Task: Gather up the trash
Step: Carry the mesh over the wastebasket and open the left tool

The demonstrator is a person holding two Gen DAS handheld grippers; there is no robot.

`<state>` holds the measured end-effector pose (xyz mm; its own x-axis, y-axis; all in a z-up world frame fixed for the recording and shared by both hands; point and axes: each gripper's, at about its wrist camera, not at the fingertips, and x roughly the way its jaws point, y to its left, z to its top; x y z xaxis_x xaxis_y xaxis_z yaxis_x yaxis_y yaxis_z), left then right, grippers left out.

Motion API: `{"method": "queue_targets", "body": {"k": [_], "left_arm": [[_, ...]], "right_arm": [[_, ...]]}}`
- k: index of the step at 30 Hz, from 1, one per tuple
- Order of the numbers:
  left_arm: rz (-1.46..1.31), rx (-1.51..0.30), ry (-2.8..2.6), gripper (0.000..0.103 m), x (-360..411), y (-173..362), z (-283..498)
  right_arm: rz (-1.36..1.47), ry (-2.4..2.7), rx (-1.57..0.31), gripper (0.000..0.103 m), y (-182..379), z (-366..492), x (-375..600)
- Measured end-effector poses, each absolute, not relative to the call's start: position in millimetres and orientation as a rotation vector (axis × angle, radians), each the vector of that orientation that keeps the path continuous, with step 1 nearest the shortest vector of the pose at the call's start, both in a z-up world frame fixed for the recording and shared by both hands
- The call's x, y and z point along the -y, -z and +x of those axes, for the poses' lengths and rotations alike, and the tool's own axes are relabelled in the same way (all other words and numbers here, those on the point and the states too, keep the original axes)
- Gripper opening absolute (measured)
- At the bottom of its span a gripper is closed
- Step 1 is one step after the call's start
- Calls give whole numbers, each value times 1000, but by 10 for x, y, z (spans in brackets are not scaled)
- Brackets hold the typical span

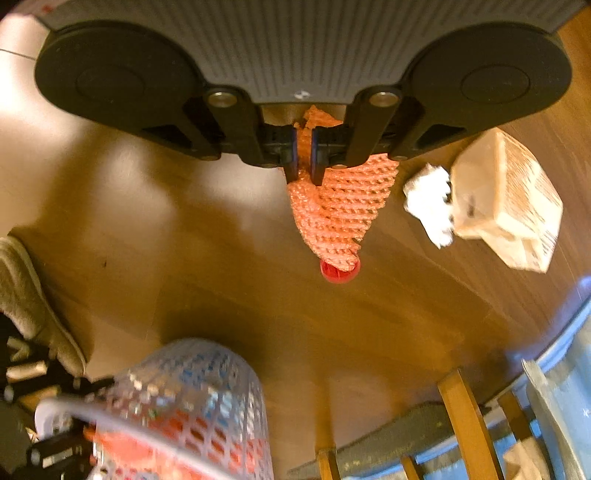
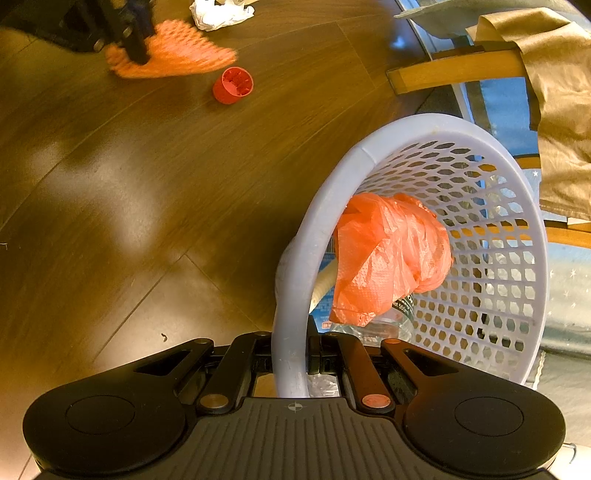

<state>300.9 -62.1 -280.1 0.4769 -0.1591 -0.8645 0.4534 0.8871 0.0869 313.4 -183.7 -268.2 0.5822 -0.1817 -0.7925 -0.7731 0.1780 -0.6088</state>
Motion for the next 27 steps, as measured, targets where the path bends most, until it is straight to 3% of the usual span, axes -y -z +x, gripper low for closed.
{"method": "queue_targets", "body": {"k": [27], "left_arm": [[298, -787, 486, 4, 807, 1194, 3276]], "right_arm": [[-1353, -525, -903, 2, 2632, 3151, 1823]]}}
